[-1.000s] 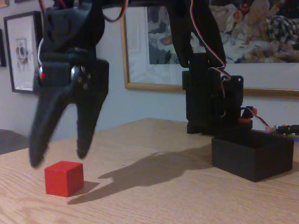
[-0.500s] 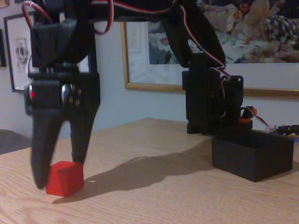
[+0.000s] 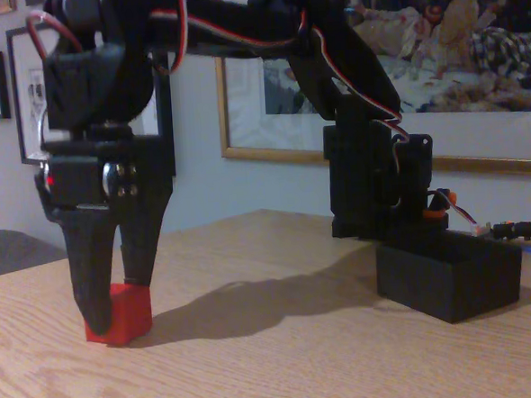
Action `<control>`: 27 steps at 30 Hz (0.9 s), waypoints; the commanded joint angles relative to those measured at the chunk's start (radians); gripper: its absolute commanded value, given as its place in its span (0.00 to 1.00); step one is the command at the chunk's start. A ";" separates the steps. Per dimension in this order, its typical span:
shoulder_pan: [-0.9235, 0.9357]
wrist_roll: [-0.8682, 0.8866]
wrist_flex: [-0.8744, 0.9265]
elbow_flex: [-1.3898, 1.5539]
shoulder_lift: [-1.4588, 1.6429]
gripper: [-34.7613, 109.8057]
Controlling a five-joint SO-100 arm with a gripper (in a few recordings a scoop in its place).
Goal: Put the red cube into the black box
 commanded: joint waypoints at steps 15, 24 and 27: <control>0.229 -0.071 0.071 0.545 0.819 0.25; 0.594 -0.264 0.046 0.950 1.154 0.25; 0.687 -0.333 0.003 1.045 1.173 0.26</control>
